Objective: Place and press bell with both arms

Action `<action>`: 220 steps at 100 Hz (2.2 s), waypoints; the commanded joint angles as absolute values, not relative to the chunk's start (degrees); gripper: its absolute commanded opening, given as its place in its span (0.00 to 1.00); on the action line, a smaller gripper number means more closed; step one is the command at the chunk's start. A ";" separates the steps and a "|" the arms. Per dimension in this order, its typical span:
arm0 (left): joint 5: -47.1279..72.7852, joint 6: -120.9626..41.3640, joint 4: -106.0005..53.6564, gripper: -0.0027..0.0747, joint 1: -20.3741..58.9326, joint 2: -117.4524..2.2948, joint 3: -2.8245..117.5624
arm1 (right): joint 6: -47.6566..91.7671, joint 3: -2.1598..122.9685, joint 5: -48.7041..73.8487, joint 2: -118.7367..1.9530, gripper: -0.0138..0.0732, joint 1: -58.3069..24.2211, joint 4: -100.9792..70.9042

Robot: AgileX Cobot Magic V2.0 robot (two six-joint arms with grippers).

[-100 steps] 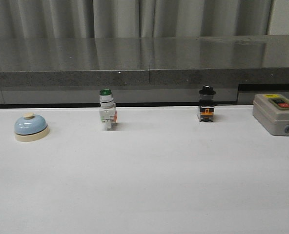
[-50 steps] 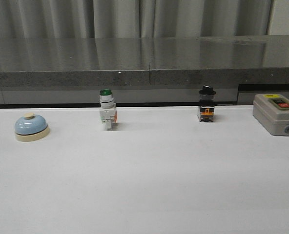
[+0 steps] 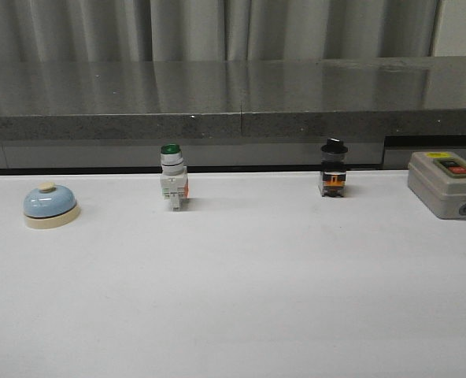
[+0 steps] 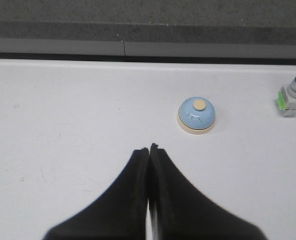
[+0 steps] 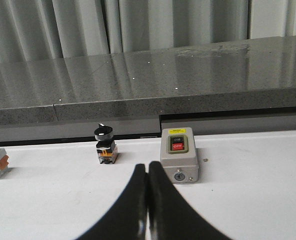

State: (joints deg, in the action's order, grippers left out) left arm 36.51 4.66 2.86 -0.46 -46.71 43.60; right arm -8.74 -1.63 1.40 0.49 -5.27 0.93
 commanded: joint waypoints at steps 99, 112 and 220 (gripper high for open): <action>36.43 4.80 2.13 0.89 -0.54 -57.37 49.84 | -8.61 -0.52 -3.59 1.69 0.09 -5.01 0.89; 35.90 2.84 -1.68 0.89 -0.12 -58.19 50.10 | -8.61 -0.52 -3.59 1.69 0.09 -5.01 0.89; 30.27 0.00 0.00 0.89 10.77 -104.24 76.87 | -8.61 -0.52 -3.59 1.69 0.09 -5.01 0.89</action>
